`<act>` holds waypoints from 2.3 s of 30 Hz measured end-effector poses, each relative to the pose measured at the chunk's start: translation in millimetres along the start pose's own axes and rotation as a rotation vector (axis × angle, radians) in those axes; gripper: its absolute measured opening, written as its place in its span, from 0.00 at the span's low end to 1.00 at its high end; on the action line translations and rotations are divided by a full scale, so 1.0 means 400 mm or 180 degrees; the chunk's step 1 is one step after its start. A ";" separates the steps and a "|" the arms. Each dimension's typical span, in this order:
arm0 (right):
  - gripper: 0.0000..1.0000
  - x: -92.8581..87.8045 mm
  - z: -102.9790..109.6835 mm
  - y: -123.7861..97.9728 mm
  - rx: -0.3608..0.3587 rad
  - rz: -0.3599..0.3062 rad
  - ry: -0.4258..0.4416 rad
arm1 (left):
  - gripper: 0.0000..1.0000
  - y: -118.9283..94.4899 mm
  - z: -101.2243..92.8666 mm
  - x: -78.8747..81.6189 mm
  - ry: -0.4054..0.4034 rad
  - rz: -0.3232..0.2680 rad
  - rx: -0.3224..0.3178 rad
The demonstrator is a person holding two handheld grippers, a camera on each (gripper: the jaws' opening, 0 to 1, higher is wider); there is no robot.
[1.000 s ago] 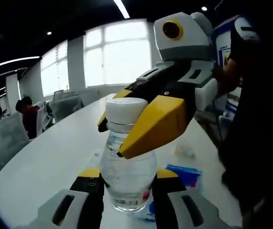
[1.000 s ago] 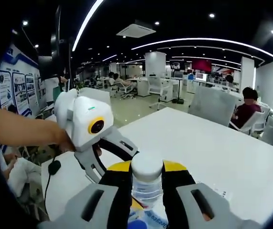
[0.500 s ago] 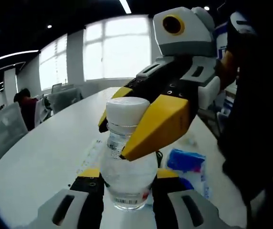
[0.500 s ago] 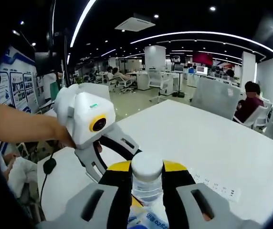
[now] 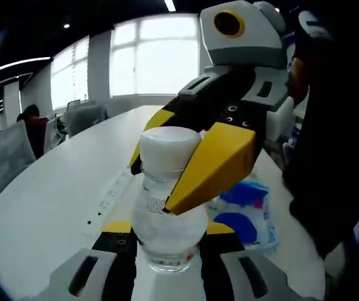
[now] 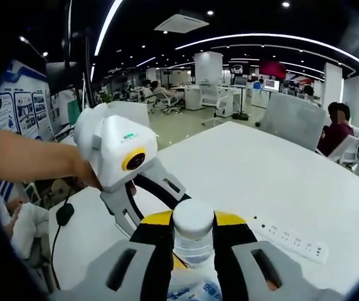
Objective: Arrange the tabletop items into an orderly group along one side of the table until the central work area is clear of visible clutter.
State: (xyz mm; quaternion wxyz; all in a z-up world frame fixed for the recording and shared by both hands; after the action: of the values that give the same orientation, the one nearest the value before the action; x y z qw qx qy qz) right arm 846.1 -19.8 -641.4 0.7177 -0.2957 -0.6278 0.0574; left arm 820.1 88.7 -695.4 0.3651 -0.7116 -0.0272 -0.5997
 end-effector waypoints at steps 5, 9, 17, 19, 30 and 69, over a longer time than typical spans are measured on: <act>0.17 -0.016 0.015 0.005 0.0039 0.0053 -0.0023 | 0.36 -0.001 0.000 -0.024 0.0003 0.0080 -0.0036; 0.17 -0.024 0.023 0.013 0.0060 0.0097 -0.0045 | 0.36 0.001 0.000 -0.040 0.0000 0.0128 -0.0060; 0.17 -0.042 0.031 0.028 0.0092 0.0178 -0.0083 | 0.36 0.004 0.001 -0.068 0.0015 0.0227 -0.0117; 0.17 -0.047 0.036 0.032 0.0103 0.0186 -0.0094 | 0.36 0.002 0.001 -0.073 0.0021 0.0250 -0.0130; 0.17 -0.050 0.058 0.046 0.0164 0.0172 -0.0173 | 0.37 -0.011 0.000 -0.097 0.0027 0.0323 -0.0206; 0.69 -0.072 0.008 -0.165 0.0467 -0.0442 -0.0108 | 0.59 -0.138 -0.089 0.043 -0.0476 -0.0138 0.0768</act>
State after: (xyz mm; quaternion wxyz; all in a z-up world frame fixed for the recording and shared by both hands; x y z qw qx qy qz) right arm 818.1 -85.8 -633.2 0.7289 -0.1971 -0.6530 0.0583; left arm 768.9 102.7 -652.8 0.4319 -0.7045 -0.1416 -0.5451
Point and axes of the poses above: the point that each gripper's makers call its tool centre point, and the gripper's own axes: y roughly forward along the fingers, z roughly to its left, x roughly out of its top, the point moved 10 cm from there along -y, roughly backward along the fingers, and after that the axes turned 2 degrees about -z, right-handed, at the moved point
